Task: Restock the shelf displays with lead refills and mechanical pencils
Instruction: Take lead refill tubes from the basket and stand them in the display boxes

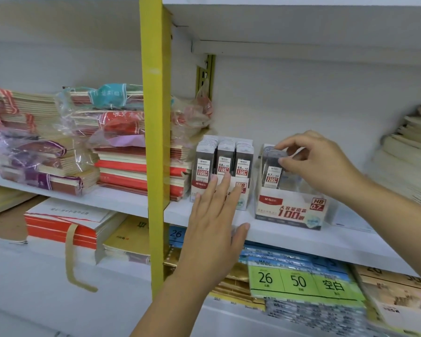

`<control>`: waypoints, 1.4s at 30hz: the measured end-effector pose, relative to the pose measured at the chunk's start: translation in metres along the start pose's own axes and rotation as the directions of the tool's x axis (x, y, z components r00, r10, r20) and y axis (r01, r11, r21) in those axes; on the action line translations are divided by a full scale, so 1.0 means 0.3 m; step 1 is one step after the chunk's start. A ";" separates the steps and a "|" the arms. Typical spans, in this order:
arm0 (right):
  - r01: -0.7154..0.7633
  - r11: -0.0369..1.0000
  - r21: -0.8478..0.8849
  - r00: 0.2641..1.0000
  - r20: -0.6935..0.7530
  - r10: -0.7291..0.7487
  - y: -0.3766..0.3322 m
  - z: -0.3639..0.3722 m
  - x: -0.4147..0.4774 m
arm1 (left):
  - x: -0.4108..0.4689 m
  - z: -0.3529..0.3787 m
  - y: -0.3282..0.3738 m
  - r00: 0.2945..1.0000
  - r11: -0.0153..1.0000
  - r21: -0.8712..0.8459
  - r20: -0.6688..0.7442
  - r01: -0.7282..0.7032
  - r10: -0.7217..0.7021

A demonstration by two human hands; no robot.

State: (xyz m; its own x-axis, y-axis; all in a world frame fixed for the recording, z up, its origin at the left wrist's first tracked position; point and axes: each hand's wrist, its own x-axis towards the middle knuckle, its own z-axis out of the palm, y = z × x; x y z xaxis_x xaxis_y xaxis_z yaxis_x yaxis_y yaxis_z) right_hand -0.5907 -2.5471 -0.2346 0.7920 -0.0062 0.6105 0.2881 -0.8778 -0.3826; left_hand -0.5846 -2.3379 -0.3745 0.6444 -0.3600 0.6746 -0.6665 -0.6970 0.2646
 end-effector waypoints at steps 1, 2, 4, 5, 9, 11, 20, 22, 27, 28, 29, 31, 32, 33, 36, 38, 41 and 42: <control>-0.009 0.999 -0.042 1.000 -0.001 0.009 0.009 0.013 0.004 | -0.001 0.000 -0.002 1.000 1.000 -0.004 -0.003 -0.002 0.002; -0.014 0.996 -0.082 1.000 -0.012 0.013 0.015 0.023 0.007 | -0.002 -0.001 -0.003 1.000 1.000 -0.009 -0.007 -0.003 0.003; -0.013 0.989 -0.144 0.999 -0.034 0.008 0.025 0.036 0.009 | -0.003 -0.001 -0.005 1.000 1.000 -0.026 -0.009 -0.005 0.005; -0.005 0.986 -0.167 1.000 -0.031 0.000 0.027 0.038 0.010 | -0.004 -0.001 -0.006 1.000 0.999 -0.036 -0.010 -0.006 0.006; 0.005 0.974 -0.225 1.000 0.027 0.001 0.019 0.026 0.006 | -0.009 -0.004 -0.003 1.000 0.998 -0.059 0.003 -0.017 0.017; 0.003 0.973 -0.229 1.000 -0.002 -0.004 -0.003 0.001 -0.011 | -0.019 -0.010 0.004 1.000 0.997 -0.070 -0.005 -0.019 0.018; 0.046 0.945 0.324 0.992 0.096 -0.081 -0.043 0.064 -0.546 | -0.367 0.026 0.033 0.985 0.979 -0.204 0.173 0.013 0.023; -0.199 0.939 0.282 0.930 0.355 0.091 0.055 0.193 -0.708 | -0.516 0.091 -0.005 0.879 0.976 -0.187 0.477 0.108 -0.006; -0.628 0.777 -0.056 0.524 0.708 0.474 0.314 0.547 -1.168 | -0.854 0.294 -0.079 0.555 0.897 -0.072 0.806 0.437 -0.206; -0.662 0.741 -0.115 0.466 0.711 0.527 0.343 0.604 -1.256 | -0.915 0.337 -0.089 0.501 0.870 -0.037 0.829 0.491 -0.247; -0.696 0.701 -0.155 0.411 0.715 0.566 0.363 0.655 -1.336 | -0.975 0.376 -0.094 0.448 0.842 -0.004 0.848 0.540 -0.283; -0.757 0.626 -0.188 0.313 0.737 0.600 0.383 0.733 -1.467 | -1.079 0.445 -0.098 0.354 0.771 0.045 0.870 0.635 -0.342; -0.776 0.599 -0.195 0.279 0.746 0.605 0.393 0.765 -1.518 | -1.122 0.476 -0.098 0.316 0.740 0.061 0.879 0.670 -0.358; -0.785 0.585 -0.204 0.260 0.749 0.610 0.405 0.795 -1.560 | -1.159 0.507 -0.098 0.286 0.721 0.075 0.886 0.689 -0.365; -0.796 0.554 -0.243 0.216 0.741 0.636 0.439 0.866 -1.629 | -1.227 0.585 -0.098 0.228 0.719 0.109 0.907 0.686 -0.354; -0.805 0.535 -0.255 0.199 0.733 0.650 0.461 0.900 -1.648 | -1.244 0.626 -0.099 0.202 0.712 0.129 0.910 0.691 -0.361; -0.770 0.569 -0.290 0.227 0.708 0.669 0.497 0.939 -1.658 | -1.252 0.674 -0.106 0.180 0.742 0.160 0.917 0.651 -0.356; -0.752 0.586 -0.301 0.244 0.698 0.673 0.508 0.947 -1.659 | -1.254 0.685 -0.108 0.169 0.764 0.169 0.924 0.622 -0.342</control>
State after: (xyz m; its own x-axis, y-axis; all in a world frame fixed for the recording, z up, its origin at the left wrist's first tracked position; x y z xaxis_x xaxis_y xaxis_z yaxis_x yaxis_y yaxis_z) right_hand -0.7879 -2.5419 -0.7937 0.7631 -0.2578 -0.5926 -0.5893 -0.6540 -0.4744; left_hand -0.7284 -2.3073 -0.7786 0.6834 -0.3956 -0.6136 -0.0450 -0.8617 0.5055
